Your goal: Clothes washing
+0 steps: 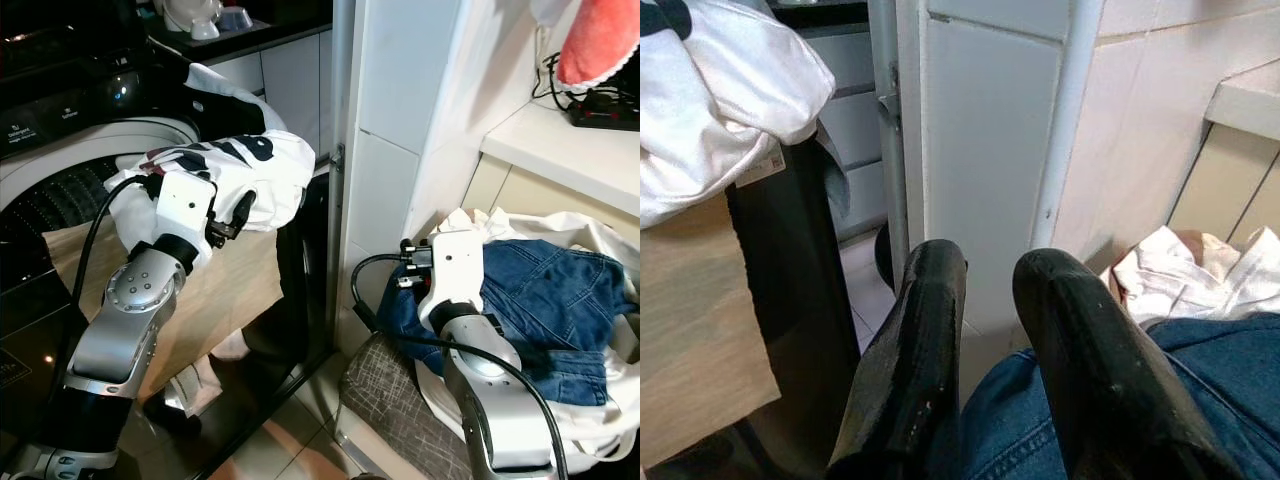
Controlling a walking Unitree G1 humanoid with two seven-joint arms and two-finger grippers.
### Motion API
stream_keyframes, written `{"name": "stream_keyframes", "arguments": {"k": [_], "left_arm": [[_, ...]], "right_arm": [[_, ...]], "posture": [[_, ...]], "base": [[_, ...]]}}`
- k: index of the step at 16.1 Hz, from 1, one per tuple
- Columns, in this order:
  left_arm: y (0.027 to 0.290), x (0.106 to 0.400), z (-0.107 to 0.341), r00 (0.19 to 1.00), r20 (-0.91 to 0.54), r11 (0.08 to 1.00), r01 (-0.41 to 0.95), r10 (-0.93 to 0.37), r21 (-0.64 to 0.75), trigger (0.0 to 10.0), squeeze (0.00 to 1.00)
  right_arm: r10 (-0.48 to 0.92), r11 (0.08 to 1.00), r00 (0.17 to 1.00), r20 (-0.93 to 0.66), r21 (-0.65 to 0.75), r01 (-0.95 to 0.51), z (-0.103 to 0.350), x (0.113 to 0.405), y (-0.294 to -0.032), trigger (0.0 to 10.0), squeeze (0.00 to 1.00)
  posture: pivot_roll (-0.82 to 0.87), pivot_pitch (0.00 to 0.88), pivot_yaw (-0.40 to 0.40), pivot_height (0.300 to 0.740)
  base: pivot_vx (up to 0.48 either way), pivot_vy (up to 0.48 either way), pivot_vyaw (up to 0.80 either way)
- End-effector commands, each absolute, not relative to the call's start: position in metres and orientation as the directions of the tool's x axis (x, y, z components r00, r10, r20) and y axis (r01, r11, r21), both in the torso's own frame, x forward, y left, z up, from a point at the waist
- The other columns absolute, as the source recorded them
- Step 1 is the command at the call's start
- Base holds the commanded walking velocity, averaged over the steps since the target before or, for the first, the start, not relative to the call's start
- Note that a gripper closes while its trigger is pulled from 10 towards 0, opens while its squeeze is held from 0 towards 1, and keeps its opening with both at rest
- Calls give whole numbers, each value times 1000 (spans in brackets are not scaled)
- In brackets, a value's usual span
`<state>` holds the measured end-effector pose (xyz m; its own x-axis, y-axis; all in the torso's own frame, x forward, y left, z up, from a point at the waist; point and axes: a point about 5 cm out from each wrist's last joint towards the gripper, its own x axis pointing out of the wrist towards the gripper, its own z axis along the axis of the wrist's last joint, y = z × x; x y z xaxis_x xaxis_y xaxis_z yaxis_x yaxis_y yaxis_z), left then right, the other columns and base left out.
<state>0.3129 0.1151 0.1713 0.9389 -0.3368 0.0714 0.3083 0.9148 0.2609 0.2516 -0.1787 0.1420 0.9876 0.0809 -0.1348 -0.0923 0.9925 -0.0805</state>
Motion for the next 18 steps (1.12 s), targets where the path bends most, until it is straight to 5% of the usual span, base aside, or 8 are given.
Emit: {"name": "stream_keyframes", "arguments": {"k": [1, 3, 4, 5, 6, 13, 15, 18], "left_arm": [[105, 310, 183, 894, 114, 862, 374, -433, 343, 10000, 0], [94, 310, 184, 833, 87, 750, 441, -547, 494, 10000, 0], [91, 318, 178, 822, 40, 675, 437, -568, 595, 10000, 702], [90, 321, 177, 821, 31, 658, 434, -570, 615, 10000, 722], [88, 326, 176, 814, 23, 644, 440, -580, 626, 10000, 75], [122, 375, 175, 945, -10, 411, 152, -327, 899, 10000, 0], [137, 379, 167, 960, -74, 383, 177, -271, 907, 1373, 0], [141, 379, 156, 961, -111, 477, 225, -254, 850, 0, 0]], "right_arm": [[96, 990, 988, -120, -92, -107, 145, 248, -177, 10000, 0], [164, 982, 979, -120, -69, -173, 145, 245, -171, 10000, 0], [233, 966, 965, -116, -87, -244, 146, 245, -165, 10000, 0], [250, 961, 962, -114, -93, -261, 147, 245, -163, 10000, 0], [261, 958, 959, -110, -91, -272, 148, 246, -161, 10000, 0], [295, 947, 949, -111, -98, -305, 149, 243, -159, 10000, 0], [291, 949, 950, -110, -96, -302, 149, 242, -160, 10000, 0], [299, 947, 948, -111, -90, -310, 149, 244, -159, 10000, 0]], "posture": [[-83, 0, 51, 740], [-82, 0, 49, 740], [-82, 0, 47, 740], [-83, 0, 48, 740], [-85, 0, 49, 740], [-100, 0, 59, 740], [-100, 0, 60, 740], [-93, 0, 52, 740]], "base": [[0, 0, 0], [0, 0, 0], [0, 0, 0], [0, 0, 0], [0, 0, 0], [0, 0, 0], [0, 0, 0], [0, 0, 0]]}}
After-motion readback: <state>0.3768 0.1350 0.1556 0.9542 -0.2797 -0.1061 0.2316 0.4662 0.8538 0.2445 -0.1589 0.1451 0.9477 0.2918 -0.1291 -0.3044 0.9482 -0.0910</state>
